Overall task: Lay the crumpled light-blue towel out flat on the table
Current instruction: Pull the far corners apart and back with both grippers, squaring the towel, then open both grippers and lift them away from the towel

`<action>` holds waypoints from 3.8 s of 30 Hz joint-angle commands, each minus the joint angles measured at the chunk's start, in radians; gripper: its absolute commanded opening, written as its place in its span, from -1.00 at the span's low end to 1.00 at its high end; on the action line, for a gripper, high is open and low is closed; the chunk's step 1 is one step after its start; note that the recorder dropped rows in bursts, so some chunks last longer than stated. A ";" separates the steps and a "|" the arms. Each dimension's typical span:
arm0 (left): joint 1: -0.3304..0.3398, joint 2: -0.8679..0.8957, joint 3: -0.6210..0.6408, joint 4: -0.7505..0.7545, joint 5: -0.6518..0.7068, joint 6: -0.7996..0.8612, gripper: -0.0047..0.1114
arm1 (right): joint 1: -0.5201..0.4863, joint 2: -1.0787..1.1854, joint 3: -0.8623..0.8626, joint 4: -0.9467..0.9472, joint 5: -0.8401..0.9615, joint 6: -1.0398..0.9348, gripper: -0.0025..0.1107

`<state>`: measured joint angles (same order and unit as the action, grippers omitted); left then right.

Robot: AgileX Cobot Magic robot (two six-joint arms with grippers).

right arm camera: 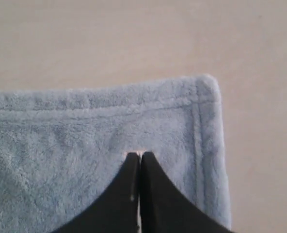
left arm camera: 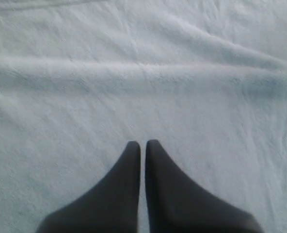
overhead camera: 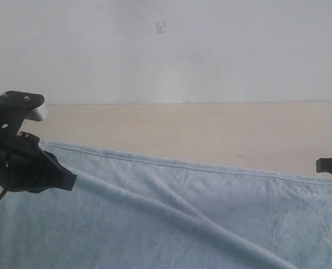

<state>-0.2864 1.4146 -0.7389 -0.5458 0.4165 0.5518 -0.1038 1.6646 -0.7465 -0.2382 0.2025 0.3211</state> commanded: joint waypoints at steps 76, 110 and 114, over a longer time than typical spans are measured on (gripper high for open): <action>0.166 0.810 -0.498 -0.238 -0.497 0.489 -0.85 | -0.007 0.637 -0.731 -0.002 0.151 -0.287 -0.96; 0.187 -0.620 0.267 0.266 -0.216 -0.366 -0.85 | 0.185 -0.686 0.220 1.013 -0.086 -0.835 -0.96; 0.187 -0.811 0.326 0.283 -0.386 -0.418 -0.85 | 0.261 -0.978 0.277 1.010 -0.111 -0.926 -0.96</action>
<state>-0.1024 0.7014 -0.4488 -0.2757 0.1371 0.1759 0.1185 0.8424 -0.5007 0.7679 0.1319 -0.5369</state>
